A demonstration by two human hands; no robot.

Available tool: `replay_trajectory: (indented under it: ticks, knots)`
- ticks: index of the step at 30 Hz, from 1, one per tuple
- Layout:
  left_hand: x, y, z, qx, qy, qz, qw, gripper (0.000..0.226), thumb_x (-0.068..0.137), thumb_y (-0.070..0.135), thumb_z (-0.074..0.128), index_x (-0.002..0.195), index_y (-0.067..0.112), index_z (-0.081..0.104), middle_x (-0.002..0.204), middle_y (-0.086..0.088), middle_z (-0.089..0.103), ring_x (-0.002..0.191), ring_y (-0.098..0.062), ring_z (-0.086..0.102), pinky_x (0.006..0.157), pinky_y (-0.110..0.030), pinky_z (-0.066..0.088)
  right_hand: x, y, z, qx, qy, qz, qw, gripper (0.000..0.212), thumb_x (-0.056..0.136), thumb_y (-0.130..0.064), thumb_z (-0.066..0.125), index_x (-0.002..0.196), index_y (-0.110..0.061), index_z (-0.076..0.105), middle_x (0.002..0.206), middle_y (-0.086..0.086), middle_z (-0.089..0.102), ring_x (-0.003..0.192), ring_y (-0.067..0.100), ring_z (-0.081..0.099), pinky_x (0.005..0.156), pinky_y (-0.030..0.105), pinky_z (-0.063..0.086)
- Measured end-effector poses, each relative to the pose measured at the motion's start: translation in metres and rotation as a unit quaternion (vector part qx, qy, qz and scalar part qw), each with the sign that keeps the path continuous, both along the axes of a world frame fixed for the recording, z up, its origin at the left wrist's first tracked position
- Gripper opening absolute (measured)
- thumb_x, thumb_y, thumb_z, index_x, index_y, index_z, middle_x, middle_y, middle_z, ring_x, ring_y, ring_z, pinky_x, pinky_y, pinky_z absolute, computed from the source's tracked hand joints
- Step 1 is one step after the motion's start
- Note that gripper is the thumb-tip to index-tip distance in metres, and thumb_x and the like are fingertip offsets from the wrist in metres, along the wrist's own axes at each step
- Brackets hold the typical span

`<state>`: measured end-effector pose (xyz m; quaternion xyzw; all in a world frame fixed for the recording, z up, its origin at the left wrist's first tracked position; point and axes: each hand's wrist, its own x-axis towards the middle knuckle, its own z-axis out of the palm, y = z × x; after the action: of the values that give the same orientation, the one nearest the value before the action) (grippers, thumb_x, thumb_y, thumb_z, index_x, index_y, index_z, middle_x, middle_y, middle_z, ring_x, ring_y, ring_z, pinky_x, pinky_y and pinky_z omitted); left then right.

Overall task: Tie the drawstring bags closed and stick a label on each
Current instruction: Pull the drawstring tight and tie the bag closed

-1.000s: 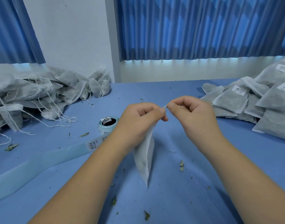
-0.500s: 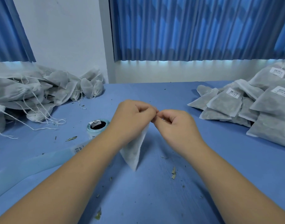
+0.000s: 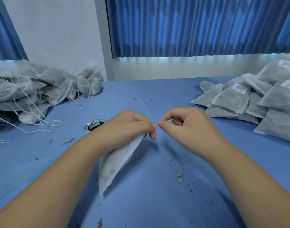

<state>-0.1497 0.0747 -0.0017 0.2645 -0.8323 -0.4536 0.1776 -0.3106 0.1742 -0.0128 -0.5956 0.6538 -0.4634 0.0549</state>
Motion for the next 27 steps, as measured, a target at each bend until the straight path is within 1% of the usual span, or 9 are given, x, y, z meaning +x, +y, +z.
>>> replay_trajectory:
  ticks: [2, 6, 9, 11, 14, 16, 18, 21, 27]
  knots:
    - [0.002, -0.005, -0.002, 0.132, 0.047, -0.032, 0.990, 0.025, 0.065, 0.042, 0.066, 0.059, 0.018, 0.066, 0.050, 0.004, 0.041, 0.049, -0.016, 0.038, 0.051, -0.024, 0.034, 0.001, -0.001, -0.002, -0.001, -0.005, 0.004, 1.000, 0.024, 0.085, -0.030, 0.067, 0.062, -0.023, 0.063, 0.044, -0.009, 0.031, 0.046, 0.008, 0.032, 0.046, 0.018, 0.028]
    - [0.000, -0.011, -0.008, 0.357, 0.104, -0.096, 0.923, 0.020, 0.066, 0.030, 0.065, 0.054, 0.015, 0.058, 0.050, 0.005, 0.031, 0.043, -0.011, 0.032, 0.044, -0.022, 0.031, 0.004, -0.006, -0.010, 0.057, -0.006, 0.008, 0.998, 0.023, 0.088, -0.032, 0.063, 0.067, -0.022, 0.067, 0.048, -0.013, 0.046, 0.045, 0.005, 0.038, 0.046, 0.016, 0.033]
    - [-0.002, -0.010, -0.013, 0.425, 0.115, -0.132, 0.888, 0.017, 0.071, 0.021, 0.059, 0.055, 0.015, 0.058, 0.048, 0.006, 0.036, 0.043, -0.009, 0.035, 0.045, -0.022, 0.032, 0.001, -0.008, -0.015, 0.141, 0.046, -0.016, 0.989, 0.015, 0.087, -0.033, 0.062, 0.073, -0.030, 0.067, 0.065, -0.018, 0.060, 0.056, -0.001, 0.050, 0.053, 0.014, 0.037]
    - [-0.004, -0.009, -0.015, 0.447, 0.121, -0.141, 0.875, 0.019, 0.073, 0.021, 0.057, 0.056, 0.016, 0.057, 0.048, 0.006, 0.036, 0.043, -0.009, 0.035, 0.045, -0.021, 0.033, -0.002, -0.007, -0.016, 0.192, 0.092, -0.039, 0.976, 0.004, 0.086, -0.034, 0.062, 0.088, -0.037, 0.066, 0.091, -0.016, 0.061, 0.078, -0.002, 0.055, 0.069, 0.017, 0.041]
    - [-0.005, -0.009, -0.018, 0.466, 0.129, -0.132, 0.865, 0.020, 0.073, 0.024, 0.054, 0.055, 0.015, 0.055, 0.047, 0.006, 0.035, 0.042, -0.009, 0.035, 0.044, -0.022, 0.033, -0.007, -0.006, -0.014, 0.175, 0.132, -0.085, 0.972, 0.023, 0.088, -0.027, 0.061, 0.110, -0.032, 0.063, 0.111, -0.009, 0.053, 0.098, 0.008, 0.055, 0.084, 0.025, 0.041]
    - [-0.006, -0.010, -0.019, 0.479, 0.134, -0.130, 0.858, 0.018, 0.070, 0.024, 0.055, 0.054, 0.015, 0.054, 0.046, 0.005, 0.035, 0.041, -0.010, 0.035, 0.043, -0.022, 0.034, -0.004, -0.004, -0.007, 0.067, 0.101, -0.092, 0.988, 0.017, 0.086, -0.022, 0.062, 0.100, -0.031, 0.066, 0.102, -0.011, 0.056, 0.089, 0.002, 0.055, 0.077, 0.017, 0.040]
    - [-0.006, -0.011, -0.021, 0.490, 0.138, -0.125, 0.851, 0.019, 0.071, 0.023, 0.054, 0.054, 0.014, 0.054, 0.046, 0.005, 0.034, 0.040, -0.010, 0.034, 0.044, -0.022, 0.032, 0.002, -0.002, -0.001, 0.005, 0.005, -0.048, 0.999, 0.013, 0.085, -0.020, 0.064, 0.079, -0.031, 0.068, 0.081, -0.008, 0.062, 0.071, 0.005, 0.056, 0.064, 0.013, 0.041]
    - [-0.007, -0.013, -0.025, 0.491, 0.139, -0.110, 0.853, 0.020, 0.071, 0.024, 0.052, 0.054, 0.015, 0.056, 0.046, 0.006, 0.034, 0.041, -0.009, 0.032, 0.048, -0.023, 0.025, 0.017, 0.002, 0.004, 0.023, -0.122, 0.044, 0.991, 0.016, 0.084, -0.017, 0.065, 0.070, -0.023, 0.069, 0.064, 0.004, 0.060, 0.057, 0.011, 0.049, 0.053, 0.018, 0.039]
    - [-0.008, -0.012, -0.029, 0.478, 0.125, -0.085, 0.865, 0.016, 0.066, 0.025, 0.057, 0.054, 0.015, 0.055, 0.046, 0.006, 0.033, 0.043, -0.009, 0.029, 0.052, -0.025, 0.020, 0.027, -0.001, 0.000, 0.076, -0.141, 0.048, 0.986, 0.019, 0.084, -0.013, 0.067, 0.066, -0.020, 0.067, 0.055, -0.013, 0.056, 0.053, 0.004, 0.048, 0.051, 0.016, 0.039]
